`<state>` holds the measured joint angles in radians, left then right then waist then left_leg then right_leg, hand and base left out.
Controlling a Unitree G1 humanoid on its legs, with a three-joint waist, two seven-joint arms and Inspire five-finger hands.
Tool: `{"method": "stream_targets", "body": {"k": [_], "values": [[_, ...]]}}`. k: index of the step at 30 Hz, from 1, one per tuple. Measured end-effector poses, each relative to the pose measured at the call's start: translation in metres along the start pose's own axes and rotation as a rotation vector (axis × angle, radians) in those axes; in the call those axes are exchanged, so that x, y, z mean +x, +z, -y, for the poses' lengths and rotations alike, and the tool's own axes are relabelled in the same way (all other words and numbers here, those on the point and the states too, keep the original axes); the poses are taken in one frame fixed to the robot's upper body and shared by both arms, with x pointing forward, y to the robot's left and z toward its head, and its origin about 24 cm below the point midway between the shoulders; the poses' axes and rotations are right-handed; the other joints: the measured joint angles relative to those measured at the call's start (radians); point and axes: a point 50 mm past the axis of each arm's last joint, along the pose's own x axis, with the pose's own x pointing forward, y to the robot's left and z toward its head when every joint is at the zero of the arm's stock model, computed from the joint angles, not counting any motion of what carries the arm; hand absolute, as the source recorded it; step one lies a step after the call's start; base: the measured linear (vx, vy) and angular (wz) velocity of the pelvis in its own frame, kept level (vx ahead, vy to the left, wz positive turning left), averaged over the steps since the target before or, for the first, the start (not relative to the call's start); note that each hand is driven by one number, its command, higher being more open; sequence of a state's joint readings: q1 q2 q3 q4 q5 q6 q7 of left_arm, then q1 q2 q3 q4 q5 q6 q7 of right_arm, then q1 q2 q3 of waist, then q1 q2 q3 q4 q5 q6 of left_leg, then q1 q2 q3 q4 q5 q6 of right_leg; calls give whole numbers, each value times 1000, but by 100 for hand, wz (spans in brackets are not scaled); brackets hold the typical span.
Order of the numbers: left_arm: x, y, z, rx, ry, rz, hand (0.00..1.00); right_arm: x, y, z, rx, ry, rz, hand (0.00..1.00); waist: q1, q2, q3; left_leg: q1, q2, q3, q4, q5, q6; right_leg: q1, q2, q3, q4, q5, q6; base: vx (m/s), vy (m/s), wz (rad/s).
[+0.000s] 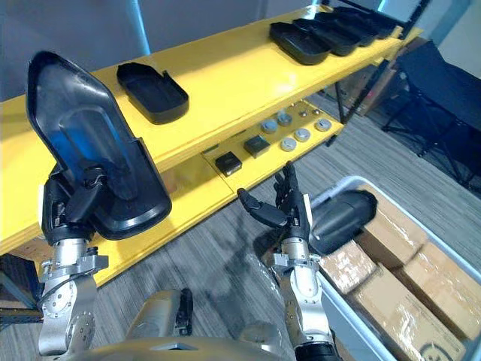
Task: Walk over and take three plastic housings, then place them on the shelf
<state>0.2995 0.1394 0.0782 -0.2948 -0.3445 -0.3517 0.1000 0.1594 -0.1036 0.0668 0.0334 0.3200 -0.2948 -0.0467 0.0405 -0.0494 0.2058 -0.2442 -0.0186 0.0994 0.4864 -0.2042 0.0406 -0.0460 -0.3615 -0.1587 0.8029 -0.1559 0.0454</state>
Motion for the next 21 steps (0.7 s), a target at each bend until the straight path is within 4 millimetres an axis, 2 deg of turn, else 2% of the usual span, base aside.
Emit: {"method": "stream_targets", "body": {"k": [1, 3, 5, 6, 7, 8, 9, 10, 11, 12, 13, 16, 19, 21], "values": [[2, 2, -2, 8, 7, 10, 0, 0, 1, -1, 5, -6, 9, 100, -7, 2, 1, 35, -7, -28, -43, 12, 21, -26, 36, 15, 31, -64, 9, 355, 53, 55], [9, 6, -1, 4, 13, 39, 0, 2, 3, 0, -36, -8, 25, 100, -21, 18, -4, 100, -7, -84, -117, 36, 8, -52, 127, 19, -82, -135, -5, 377, 20, 68], [19, 11, 5, -5, -13, 78, 0, 4, 10, 6, -63, -21, 56, 100, -35, 29, -11, 137, -6, -132, -154, 40, 3, -94, 195, 52, -202, -142, -17, 376, -57, 89], [25, 13, 9, -14, -25, 99, 0, 7, 17, 10, -96, -26, 84, 100, -49, 37, -14, 153, -6, -166, -161, 40, 1, -124, 228, 100, -252, -137, -11, 360, -95, 102], [28, 13, 11, -20, -31, 104, 0, 7, 22, 13, -108, -30, 101, 100, -51, 40, -17, 160, -6, -177, -160, 37, -2, -136, 238, 120, -288, -126, 0, 291, -114, 96], [29, 13, 13, -25, -33, 110, 0, 9, 31, 17, -126, -29, 136, 100, -52, 35, -23, 178, -12, -191, -157, 27, -20, -137, 243, 124, -396, -49, 3, 234, -117, 69], [29, 14, 12, -20, -30, 112, 0, 11, 37, 17, -129, -21, 165, 100, -51, 12, -37, 184, -28, -194, -150, 10, -44, -138, 229, 120, -482, 118, -14, 355, -239, 76], [26, 9, 13, -38, -10, 94, 0, 15, 46, 19, -148, -9, 206, 100, -52, 33, -59, 181, -7, -211, -126, -25, -60, -109, 235, 93, -508, 105, 25, 239, -183, 46], [25, 8, 13, -40, -6, 90, 0, 16, 47, 20, -151, -6, 211, 100, -50, 39, -61, 180, -1, -210, -124, -28, -64, -103, 241, 88, -517, 107, 22, 309, -245, 34], [19, 4, 13, -46, 3, 65, 0, 24, 57, 20, -180, 24, 250, 100, -38, 65, -77, 183, 39, -209, -125, -36, -76, -60, 278, 63, -591, 124, 6, 195, -155, 23], [17, 2, 13, -46, 3, 52, 0, 29, 64, 19, -193, 42, 280, 100, -38, 75, -83, 186, 57, -204, -133, -35, -78, -33, 293, 40, -627, 130, -2, 218, -177, 32], [16, 1, 15, -62, 5, 50, 0, 35, 74, 18, -195, 54, 329, 100, -32, 78, -86, 209, 68, -203, -185, -9, -92, -4, 298, 7, -655, 131, -6, 90, -80, 35], [15, 0, 16, -68, 2, 47, 0, 34, 74, 20, -189, 52, 326, 100, -15, 86, -90, 219, 63, -202, -223, 13, -93, 18, 289, -23, -674, 129, -8, 24, -7, 33], [13, -1, 15, -74, -3, 36, 0, 32, 71, 21, -164, 43, 318, 100, -19, 84, -90, 213, 54, -163, -237, 45, -94, 35, 269, -61, -685, 129, -8, -22, 31, 60]]}}
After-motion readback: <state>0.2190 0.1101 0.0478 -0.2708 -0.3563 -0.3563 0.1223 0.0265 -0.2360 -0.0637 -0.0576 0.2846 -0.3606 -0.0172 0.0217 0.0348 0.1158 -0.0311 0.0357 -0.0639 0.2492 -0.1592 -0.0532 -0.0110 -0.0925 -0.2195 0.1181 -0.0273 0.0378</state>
